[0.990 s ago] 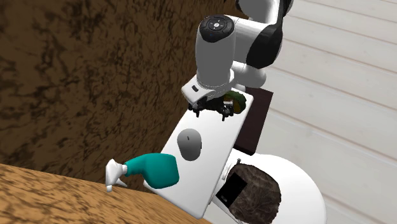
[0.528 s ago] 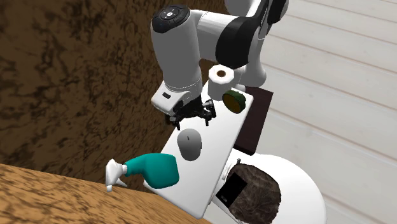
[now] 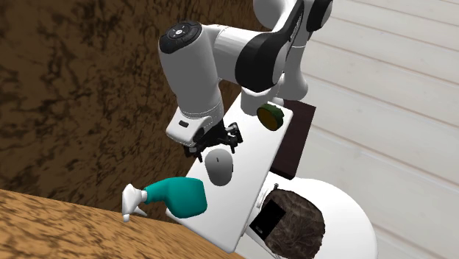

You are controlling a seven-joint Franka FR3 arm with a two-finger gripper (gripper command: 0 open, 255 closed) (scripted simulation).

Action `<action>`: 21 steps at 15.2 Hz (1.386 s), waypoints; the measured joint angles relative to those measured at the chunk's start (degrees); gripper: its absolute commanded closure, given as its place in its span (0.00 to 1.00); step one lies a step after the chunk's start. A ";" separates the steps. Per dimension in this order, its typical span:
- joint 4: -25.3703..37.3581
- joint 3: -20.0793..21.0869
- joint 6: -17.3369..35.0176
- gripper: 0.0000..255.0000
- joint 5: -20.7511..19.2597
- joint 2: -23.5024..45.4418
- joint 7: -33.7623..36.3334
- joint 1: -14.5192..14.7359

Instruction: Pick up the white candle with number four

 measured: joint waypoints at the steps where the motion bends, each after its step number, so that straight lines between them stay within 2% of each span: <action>1: -0.76 -0.07 0.64 0.00 -0.03 -0.10 -0.19 -0.05; 2: -1.65 -0.04 1.37 0.00 -0.08 -0.28 -0.24 -0.08; 3: -2.00 -0.05 1.68 1.00 -0.08 -0.31 -0.30 -0.09; 14: -2.00 -0.08 1.73 1.00 -0.09 -0.35 -0.34 -0.11; 21: 4.52 -0.27 -3.41 1.00 0.31 1.17 0.04 0.12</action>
